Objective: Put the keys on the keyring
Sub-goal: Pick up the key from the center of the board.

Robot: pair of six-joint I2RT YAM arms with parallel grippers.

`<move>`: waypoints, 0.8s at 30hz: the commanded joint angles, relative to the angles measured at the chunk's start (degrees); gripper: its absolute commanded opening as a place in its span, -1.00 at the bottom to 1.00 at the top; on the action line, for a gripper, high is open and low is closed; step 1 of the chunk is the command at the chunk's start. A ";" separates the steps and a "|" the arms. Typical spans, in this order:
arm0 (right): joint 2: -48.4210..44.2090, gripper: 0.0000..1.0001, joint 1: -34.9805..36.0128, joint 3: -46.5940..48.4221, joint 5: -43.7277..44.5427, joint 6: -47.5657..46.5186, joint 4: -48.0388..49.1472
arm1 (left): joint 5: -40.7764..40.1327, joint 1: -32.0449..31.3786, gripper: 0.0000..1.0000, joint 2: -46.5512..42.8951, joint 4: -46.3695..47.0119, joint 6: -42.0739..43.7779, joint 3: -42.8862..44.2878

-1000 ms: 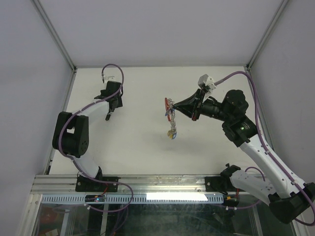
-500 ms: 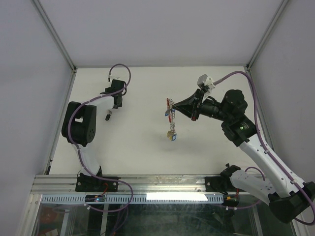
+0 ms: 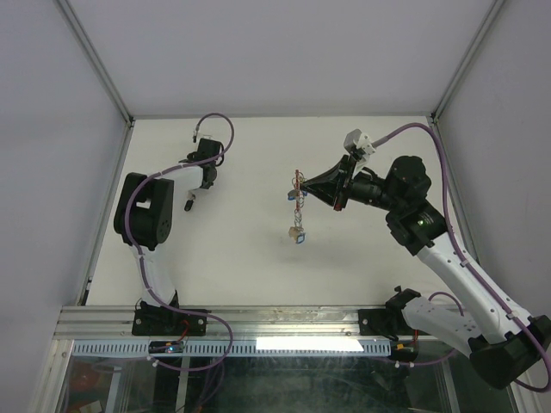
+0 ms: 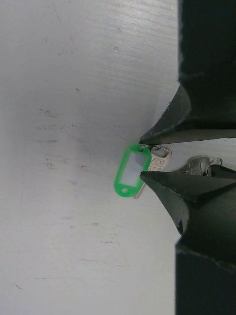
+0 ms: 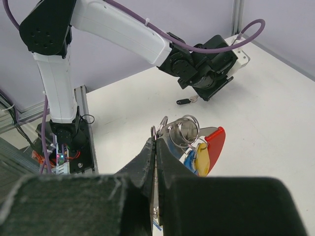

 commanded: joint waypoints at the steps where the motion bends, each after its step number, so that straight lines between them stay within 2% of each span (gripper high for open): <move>1: -0.35 -1.00 0.25 0.66 -0.94 0.95 5.30 | -2.34 -0.39 -0.48 0.28 1.20 1.73 2.07; 8: -0.03 -1.00 0.25 0.80 -1.03 1.21 5.67 | -1.83 -0.87 -0.73 -0.34 1.23 1.81 1.99; 13: -0.07 -1.00 0.24 0.75 -0.95 1.29 5.77 | -1.15 -1.20 -1.00 -1.08 1.18 1.38 1.84; 18: -0.31 -1.00 0.24 1.36 -0.50 0.97 4.77 | 1.10 -2.19 -1.00 -5.05 0.25 0.28 1.81; 24: -0.86 -1.00 0.25 3.45 0.83 -1.90 -0.42 | 9.69 -4.96 -1.00 -15.95 -0.75 -0.76 0.59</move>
